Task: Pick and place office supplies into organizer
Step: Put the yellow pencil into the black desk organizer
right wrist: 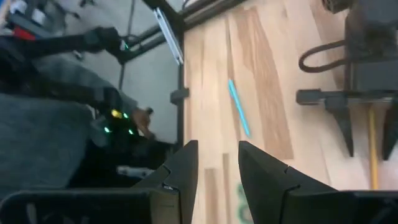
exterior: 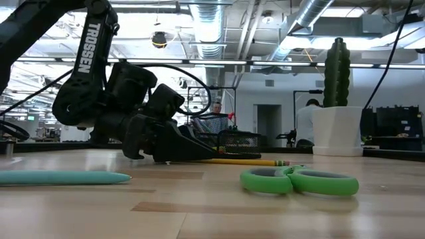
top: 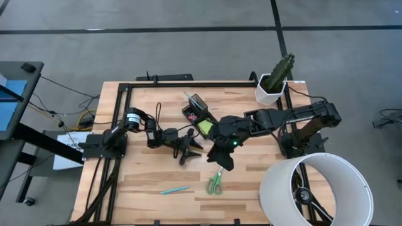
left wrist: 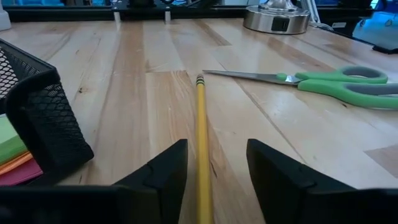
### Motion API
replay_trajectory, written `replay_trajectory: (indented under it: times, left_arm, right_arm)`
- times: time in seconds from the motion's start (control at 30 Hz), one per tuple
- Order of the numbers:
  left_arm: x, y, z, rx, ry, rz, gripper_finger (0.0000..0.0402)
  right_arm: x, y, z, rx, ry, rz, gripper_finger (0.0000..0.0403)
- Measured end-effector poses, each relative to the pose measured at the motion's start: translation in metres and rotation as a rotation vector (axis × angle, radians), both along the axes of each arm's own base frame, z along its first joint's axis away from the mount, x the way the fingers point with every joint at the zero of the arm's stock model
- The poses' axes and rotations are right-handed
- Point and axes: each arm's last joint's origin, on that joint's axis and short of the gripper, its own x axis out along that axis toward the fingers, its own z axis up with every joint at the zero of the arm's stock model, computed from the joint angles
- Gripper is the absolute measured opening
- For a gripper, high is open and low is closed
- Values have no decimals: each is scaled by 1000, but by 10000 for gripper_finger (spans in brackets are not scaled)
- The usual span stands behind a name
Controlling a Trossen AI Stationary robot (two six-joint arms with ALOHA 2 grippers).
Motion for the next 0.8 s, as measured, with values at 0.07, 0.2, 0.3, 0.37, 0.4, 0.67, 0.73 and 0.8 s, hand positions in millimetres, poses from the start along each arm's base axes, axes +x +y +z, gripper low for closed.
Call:
replay_trajectory:
  times: [0.07,0.2,0.3,0.37,0.4,0.67,0.73,0.8]
  left_arm:
    - [0,-2,0,5,-1,-7,154]
    - [0,-2,0,0,0,-10,145]
    - [1,-3,2,-20,4,3,141]
    - [2,-5,4,10,42,-6,138]
    - [1,-6,6,46,76,-11,136]
    - [11,-3,31,113,272,8,133]
    - [13,-3,32,125,270,-5,133]
    - [13,-4,32,126,277,-6,133]
  right_arm:
    - [-3,-1,-3,-28,28,15,107]
    - [-14,-12,-11,-109,166,-37,107]
    - [-20,-21,-17,-134,278,-117,107]
    - [-18,-20,-18,-145,276,-164,107]
    - [-16,-18,-18,-145,261,-166,107]
    - [-17,-1,-26,-267,266,-178,107]
    - [-18,3,-25,-310,251,-193,107]
    - [-16,8,-33,-343,237,-205,107]
